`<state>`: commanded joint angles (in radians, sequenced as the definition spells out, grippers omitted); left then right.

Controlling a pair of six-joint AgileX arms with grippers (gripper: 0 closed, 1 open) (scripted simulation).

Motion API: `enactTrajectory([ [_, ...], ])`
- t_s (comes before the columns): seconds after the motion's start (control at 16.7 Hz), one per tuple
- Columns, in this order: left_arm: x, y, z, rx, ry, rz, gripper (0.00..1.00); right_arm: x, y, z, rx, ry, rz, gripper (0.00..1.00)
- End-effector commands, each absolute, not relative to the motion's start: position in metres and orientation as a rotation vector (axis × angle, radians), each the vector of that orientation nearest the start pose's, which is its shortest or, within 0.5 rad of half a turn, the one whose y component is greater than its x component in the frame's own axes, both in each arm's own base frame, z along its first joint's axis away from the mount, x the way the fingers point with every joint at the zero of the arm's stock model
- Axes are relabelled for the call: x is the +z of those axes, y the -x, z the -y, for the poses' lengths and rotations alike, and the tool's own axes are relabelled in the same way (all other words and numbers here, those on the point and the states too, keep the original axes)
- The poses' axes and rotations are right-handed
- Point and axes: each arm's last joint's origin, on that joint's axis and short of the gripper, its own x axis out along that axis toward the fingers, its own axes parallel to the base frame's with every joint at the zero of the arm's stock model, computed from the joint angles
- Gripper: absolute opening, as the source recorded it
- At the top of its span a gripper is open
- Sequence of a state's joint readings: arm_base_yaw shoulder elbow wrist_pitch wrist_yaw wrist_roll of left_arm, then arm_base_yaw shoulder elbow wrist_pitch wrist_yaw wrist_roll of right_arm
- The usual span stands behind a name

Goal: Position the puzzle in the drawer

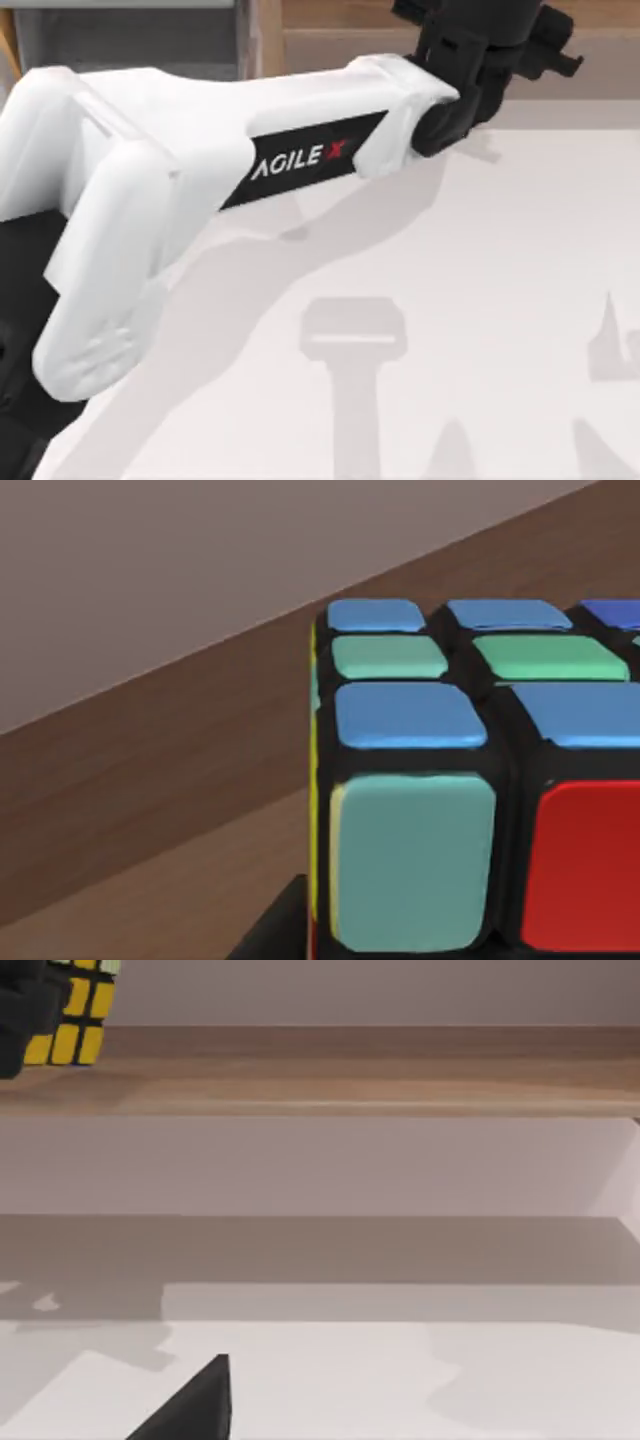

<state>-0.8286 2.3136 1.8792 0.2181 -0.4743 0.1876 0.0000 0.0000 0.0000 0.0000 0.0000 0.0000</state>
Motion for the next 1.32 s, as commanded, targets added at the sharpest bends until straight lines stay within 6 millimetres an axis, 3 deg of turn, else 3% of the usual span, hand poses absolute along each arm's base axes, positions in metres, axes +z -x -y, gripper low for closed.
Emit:
enactTrajectory([
  [0.42,0.240,-0.327,0.428,-0.716,-0.590,-0.322,0.00,0.160,-0.106,0.001,0.000,0.000,0.000,1.00],
  [0.72,0.255,-0.313,0.416,-0.889,-0.744,-0.509,0.00,0.160,-0.106,0.001,0.000,0.000,0.000,1.00],
  [0.84,0.263,-0.321,0.398,-0.911,-0.779,-0.605,0.00,0.160,-0.106,0.001,0.000,0.000,0.000,1.00],
  [1.02,0.275,-0.348,0.353,-0.877,-0.790,-0.772,0.00,0.160,-0.106,0.001,0.000,0.000,0.000,1.00],
  [1.32,0.293,-0.407,0.238,-0.694,-0.693,-1.067,0.00,0.160,-0.106,0.001,0.000,0.000,0.000,1.00],
])
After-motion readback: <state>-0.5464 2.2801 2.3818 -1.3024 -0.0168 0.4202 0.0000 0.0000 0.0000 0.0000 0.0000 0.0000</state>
